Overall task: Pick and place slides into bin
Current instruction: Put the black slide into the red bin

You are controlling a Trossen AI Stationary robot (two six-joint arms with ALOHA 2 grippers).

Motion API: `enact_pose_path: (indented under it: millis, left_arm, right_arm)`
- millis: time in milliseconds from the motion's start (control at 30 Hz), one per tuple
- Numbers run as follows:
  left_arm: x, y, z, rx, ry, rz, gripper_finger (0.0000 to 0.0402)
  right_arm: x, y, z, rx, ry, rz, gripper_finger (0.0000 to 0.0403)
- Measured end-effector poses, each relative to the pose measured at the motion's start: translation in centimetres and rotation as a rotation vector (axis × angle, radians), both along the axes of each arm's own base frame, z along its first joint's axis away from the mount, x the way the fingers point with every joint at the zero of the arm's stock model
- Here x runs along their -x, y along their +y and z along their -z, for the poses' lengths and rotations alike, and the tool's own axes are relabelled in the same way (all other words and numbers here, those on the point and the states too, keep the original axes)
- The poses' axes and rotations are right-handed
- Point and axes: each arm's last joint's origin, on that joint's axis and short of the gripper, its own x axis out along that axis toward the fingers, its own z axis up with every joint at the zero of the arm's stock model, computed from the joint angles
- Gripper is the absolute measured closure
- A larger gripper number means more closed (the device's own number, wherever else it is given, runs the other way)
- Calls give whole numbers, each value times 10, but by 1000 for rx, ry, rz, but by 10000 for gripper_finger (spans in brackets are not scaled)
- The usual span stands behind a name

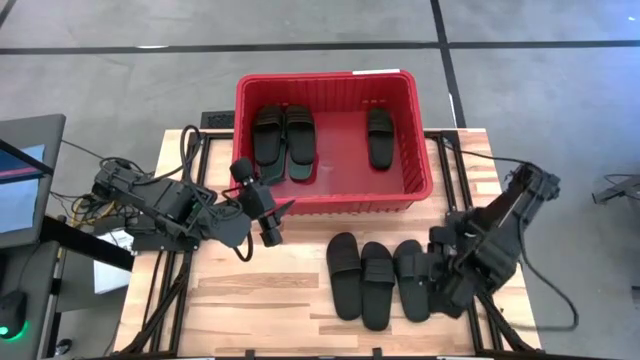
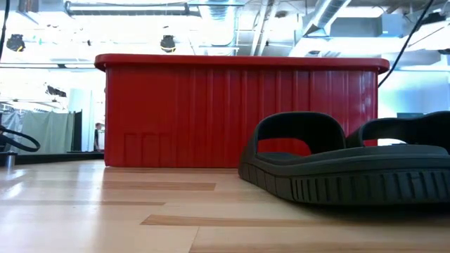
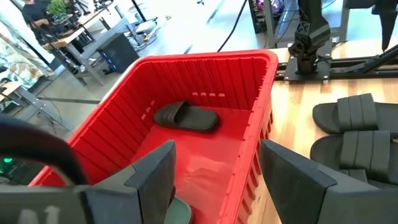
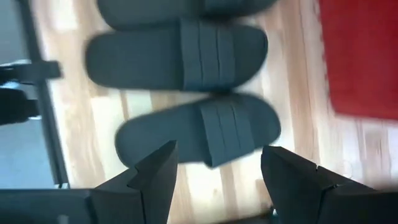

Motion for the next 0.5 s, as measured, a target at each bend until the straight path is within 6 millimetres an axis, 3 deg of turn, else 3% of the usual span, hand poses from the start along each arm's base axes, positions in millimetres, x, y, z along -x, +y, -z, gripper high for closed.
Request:
enact_pose_path:
  millis: [200,500]
  left_arm:
    - [0,0,0,12,6,18,182]
    - [0,-1,0,35,-12,8,182]
  right_arm:
    - [3,26,24,35,125,28,187]
    - [11,62,59,218,128,-30,202]
